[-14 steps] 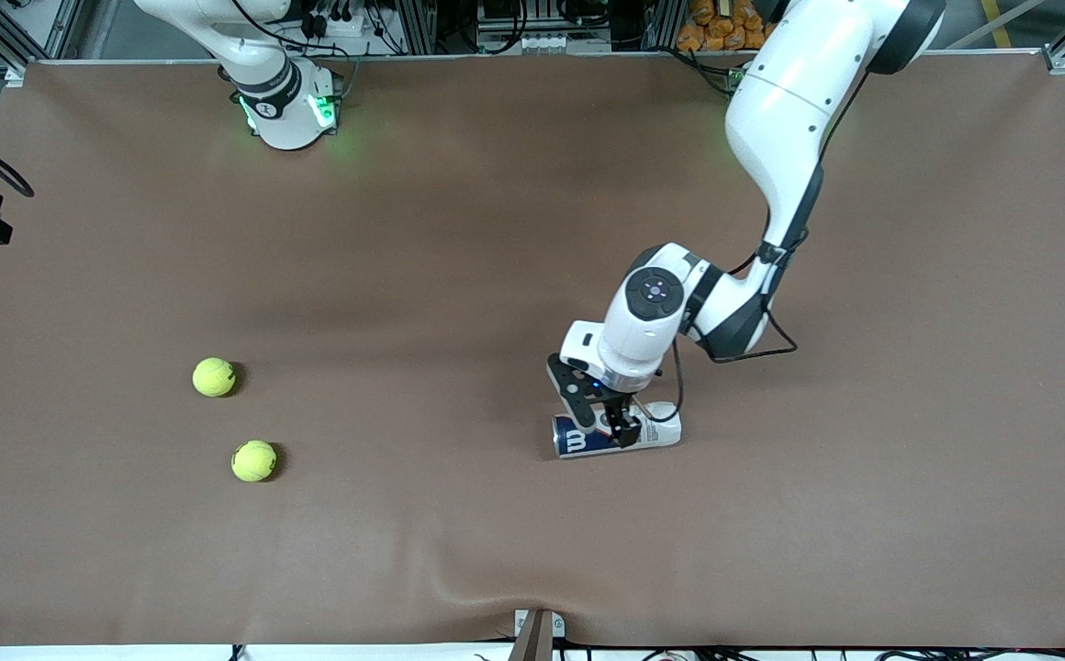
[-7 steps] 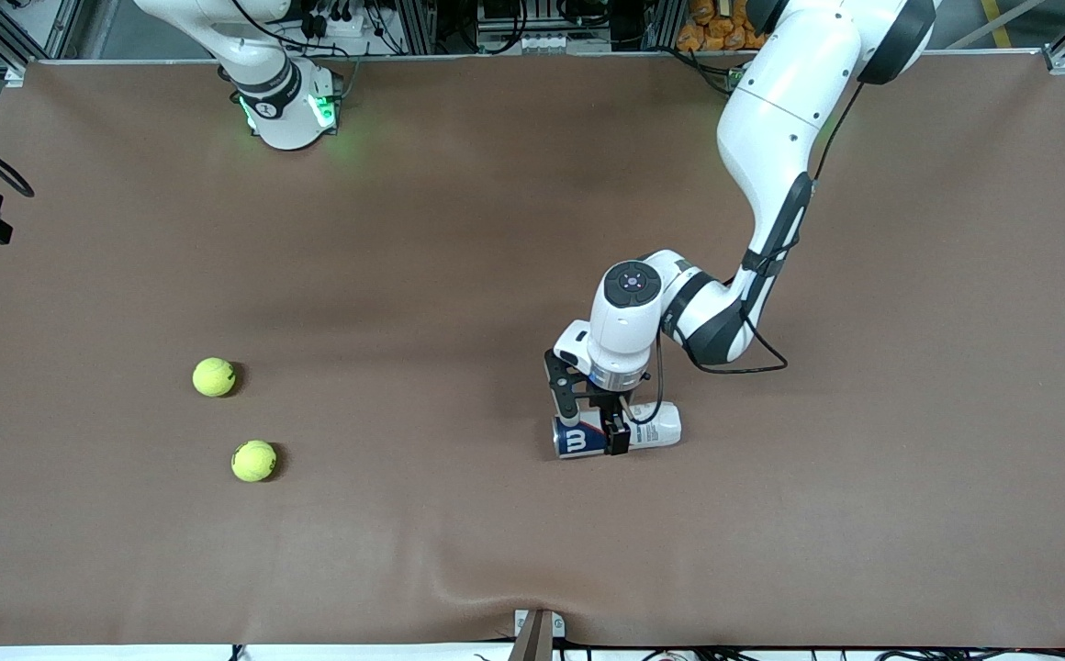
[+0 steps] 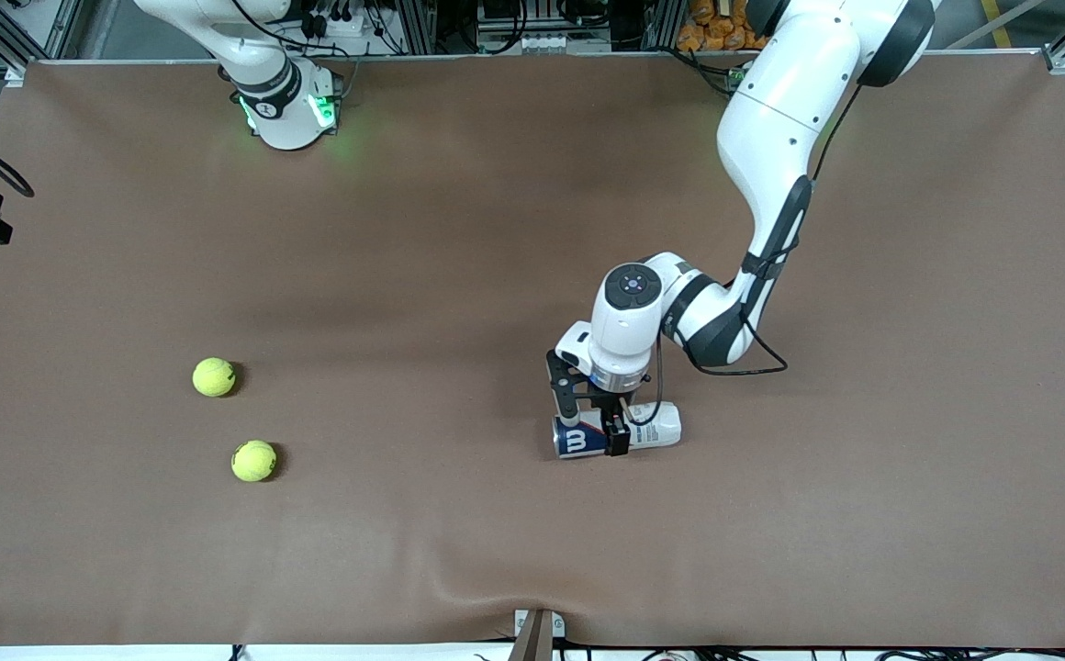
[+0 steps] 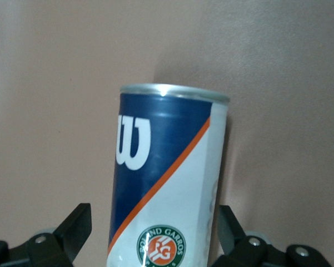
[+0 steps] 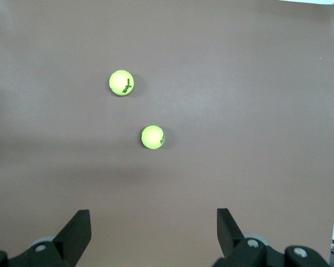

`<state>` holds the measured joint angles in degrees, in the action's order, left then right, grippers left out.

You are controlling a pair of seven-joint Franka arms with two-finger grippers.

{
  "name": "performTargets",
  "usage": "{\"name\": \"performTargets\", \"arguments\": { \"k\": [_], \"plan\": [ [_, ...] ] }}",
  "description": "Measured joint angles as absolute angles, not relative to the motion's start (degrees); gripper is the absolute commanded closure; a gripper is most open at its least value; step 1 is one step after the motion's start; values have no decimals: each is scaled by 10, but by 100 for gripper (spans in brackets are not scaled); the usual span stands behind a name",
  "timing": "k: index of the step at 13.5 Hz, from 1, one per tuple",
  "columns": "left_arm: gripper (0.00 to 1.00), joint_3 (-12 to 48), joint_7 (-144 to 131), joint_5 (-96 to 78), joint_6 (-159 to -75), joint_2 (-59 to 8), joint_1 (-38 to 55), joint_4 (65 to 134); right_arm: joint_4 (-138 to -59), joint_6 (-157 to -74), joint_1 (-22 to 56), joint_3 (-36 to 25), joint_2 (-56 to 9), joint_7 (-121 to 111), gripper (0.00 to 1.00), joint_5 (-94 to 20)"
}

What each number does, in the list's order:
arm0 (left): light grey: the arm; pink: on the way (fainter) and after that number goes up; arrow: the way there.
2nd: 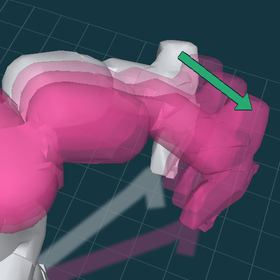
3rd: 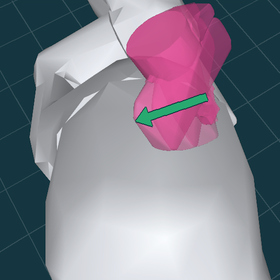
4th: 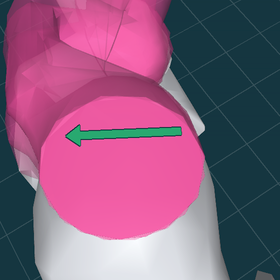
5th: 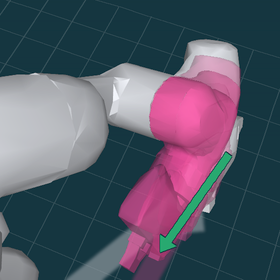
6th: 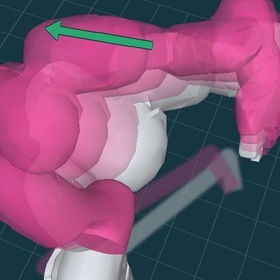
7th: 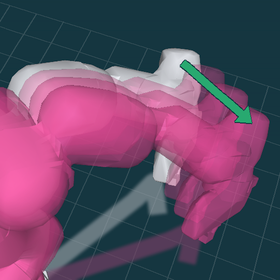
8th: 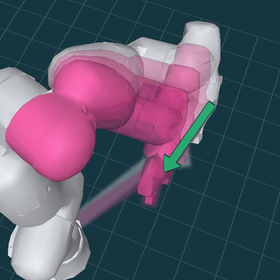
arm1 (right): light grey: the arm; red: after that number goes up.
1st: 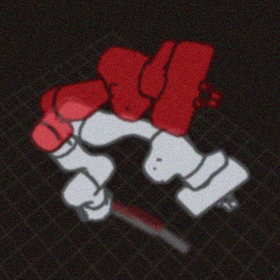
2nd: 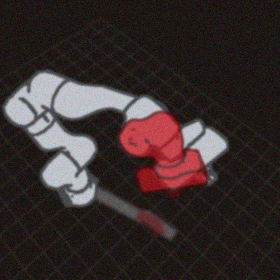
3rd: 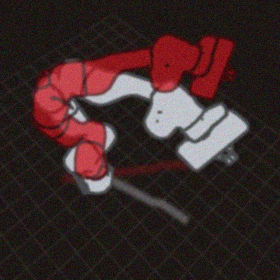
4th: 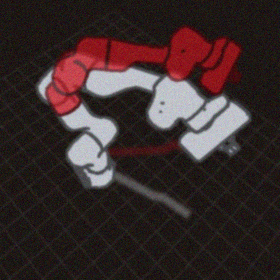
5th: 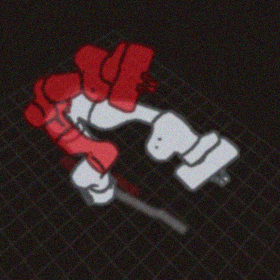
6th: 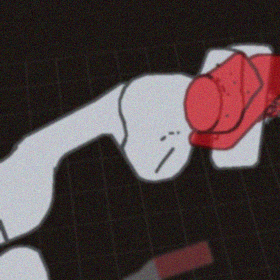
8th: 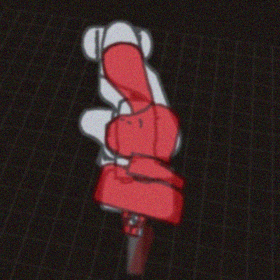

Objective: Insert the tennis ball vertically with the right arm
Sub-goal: 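Close the left gripper around the can's closed end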

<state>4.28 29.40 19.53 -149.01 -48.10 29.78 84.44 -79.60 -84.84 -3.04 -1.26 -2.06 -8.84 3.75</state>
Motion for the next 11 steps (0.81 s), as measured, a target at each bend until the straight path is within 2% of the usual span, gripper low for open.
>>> {"name": "performTargets", "arguments": {
  "k": [8, 11],
  "plan": [
    [0, 113, 302, 179, -1488, -482, 225, 848, -796, -848, -30, -9, -21, -88, 0, 42],
    [0, 119, 303, 179, -1488, -485, 218, 851, -796, -848, -30, -9, -21, -88, 0, 42]
  ]
}}
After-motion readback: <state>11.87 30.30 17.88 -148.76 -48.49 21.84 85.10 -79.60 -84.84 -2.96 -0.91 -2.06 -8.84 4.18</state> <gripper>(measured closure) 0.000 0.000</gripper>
